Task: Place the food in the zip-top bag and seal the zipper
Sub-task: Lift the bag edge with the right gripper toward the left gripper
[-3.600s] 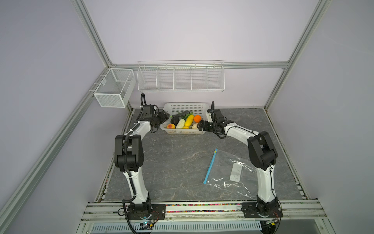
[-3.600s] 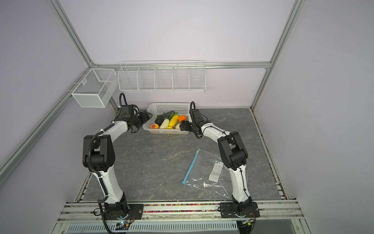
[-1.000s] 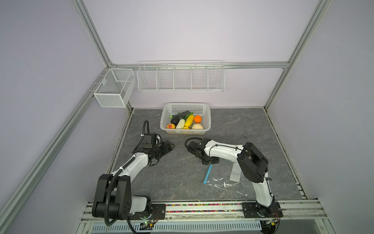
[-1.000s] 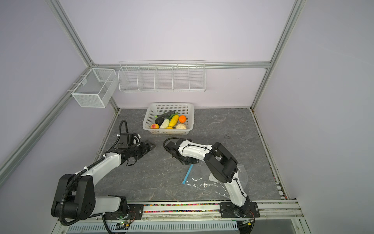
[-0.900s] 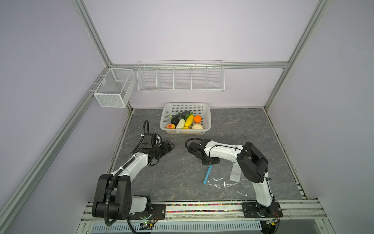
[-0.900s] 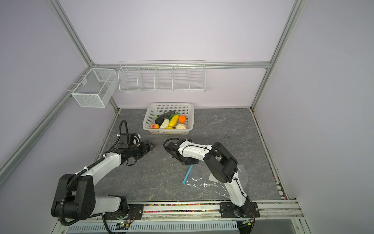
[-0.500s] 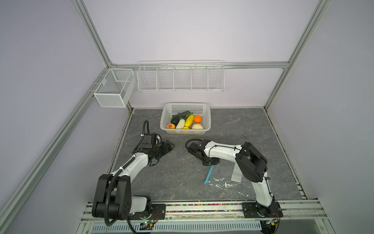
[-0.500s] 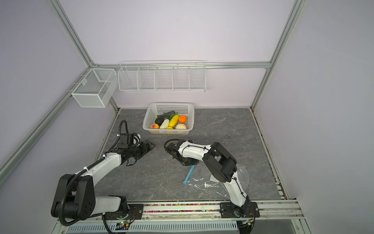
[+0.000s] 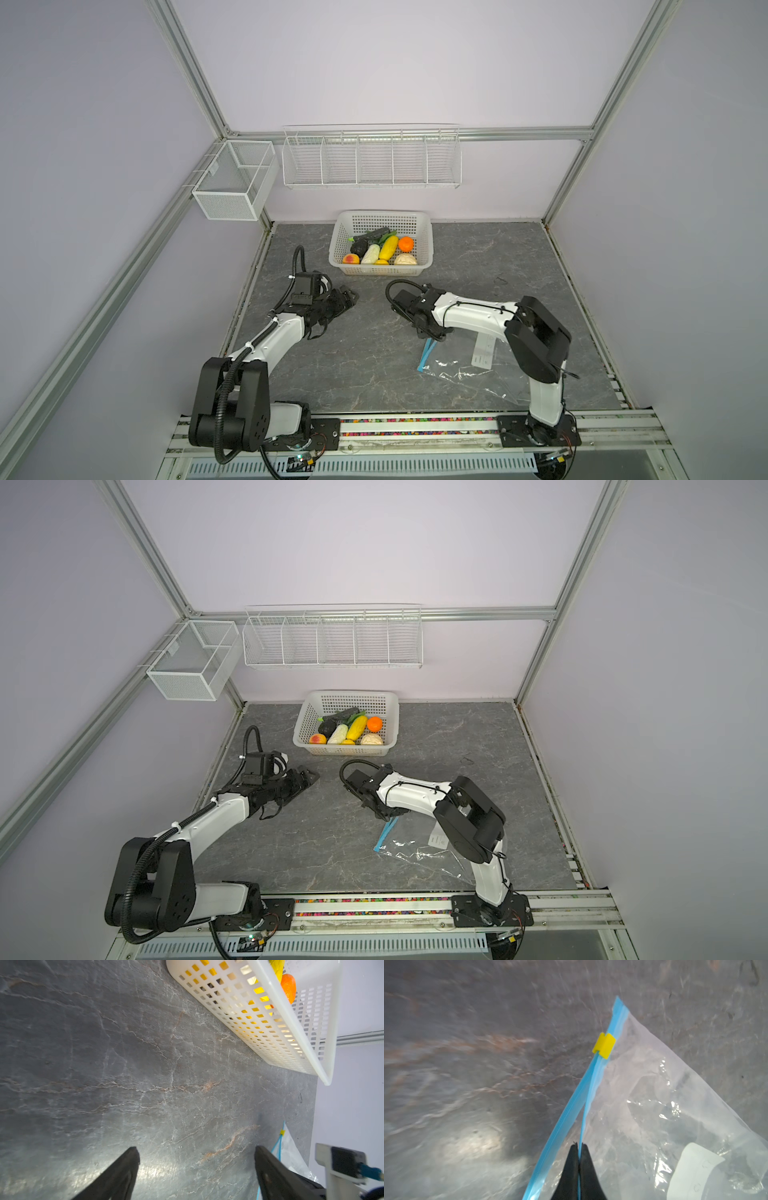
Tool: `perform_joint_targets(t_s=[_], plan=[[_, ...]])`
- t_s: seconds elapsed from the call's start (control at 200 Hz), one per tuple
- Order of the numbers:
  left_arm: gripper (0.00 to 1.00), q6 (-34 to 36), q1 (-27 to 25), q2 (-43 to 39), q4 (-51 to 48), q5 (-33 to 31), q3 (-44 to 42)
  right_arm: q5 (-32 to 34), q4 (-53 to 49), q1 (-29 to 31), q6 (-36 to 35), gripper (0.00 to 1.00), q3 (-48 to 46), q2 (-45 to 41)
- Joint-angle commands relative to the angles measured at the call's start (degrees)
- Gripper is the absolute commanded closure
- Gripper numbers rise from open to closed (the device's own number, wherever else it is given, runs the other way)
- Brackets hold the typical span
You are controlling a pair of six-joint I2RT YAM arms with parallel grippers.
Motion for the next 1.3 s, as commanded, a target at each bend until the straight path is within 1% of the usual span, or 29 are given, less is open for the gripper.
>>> perform_joint_targets(t_s=[0.0, 0.045, 0.165, 0.265, 0.385, 0.425, 0.495, 0.585, 0.63, 0.695, 0.78, 0.88, 0.935, 1.134, 1.294], plan=[[0.13, -1.1, 0.0, 0.3, 1.8, 0.8, -0.4, -0.3, 11.4, -0.5, -8.0, 0.94, -3.8, -6.9], [0.13, -1.2, -0.1, 0.4, 2.2, 1.2, -0.6, -0.9, 14.6, -0.5, -10.2, 0.94, -5.4, -9.1], [0.13, -1.2, -0.1, 0.4, 2.2, 1.7, -0.6, -5.8, 23.1, -1.3, -16.5, 0.94, -9.2, -13.3], [0.13, -1.4, -0.1, -0.6, 2.4, 2.9, -0.9, -10.8, 25.2, -2.1, -20.2, 0.94, -8.7, -14.6], [0.13, -2.0, -1.3, -3.0, 6.3, 5.9, -2.9, -16.7, 29.0, -2.8, -25.3, 0.94, -10.0, -16.0], [0.13, -0.9, -2.6, -3.6, 7.0, 6.5, -3.1, -17.9, 29.6, -3.5, -25.7, 0.94, -10.3, -16.3], [0.13, 1.7, -5.8, -4.2, 5.3, 4.6, -2.1, -20.0, 29.8, -4.7, -25.2, 0.94, -10.0, -16.6], [0.14, 2.0, -9.2, -4.4, 6.3, 4.8, -1.0, -21.5, 29.6, -5.4, -25.5, 0.94, -9.7, -17.7], [0.14, 1.4, -10.7, -4.2, 8.5, 5.4, -0.7, -22.6, 29.7, -5.9, -25.5, 0.94, -10.0, -18.4], [0.15, 0.6, -13.0, -3.5, 12.8, 7.1, -0.8, -25.8, 29.9, -7.3, -24.6, 0.94, -10.4, -19.6], [0.17, -0.3, -15.7, -0.7, 18.2, 8.3, 0.8, -29.2, 31.4, -8.8, -23.9, 0.94, -11.7, -21.2], [0.2, -0.4, -18.1, 3.7, 20.2, 9.6, 4.9, -30.2, 31.0, -9.5, -24.3, 0.94, -11.5, -22.3], [0.2, -0.5, -19.4, 5.1, 21.5, 10.3, 6.7, -30.1, 30.5, -9.7, -24.7, 0.94, -11.3, -23.0], [0.17, 1.4, -22.7, 6.7, 22.9, 10.1, 10.8, -29.0, 29.7, -10.9, -25.2, 0.94, -12.1, -25.9], [0.22, 2.8, -24.3, 8.5, 21.1, 10.2, 12.8, -29.1, 29.0, -11.8, -25.5, 0.94, -11.7, -27.1]])
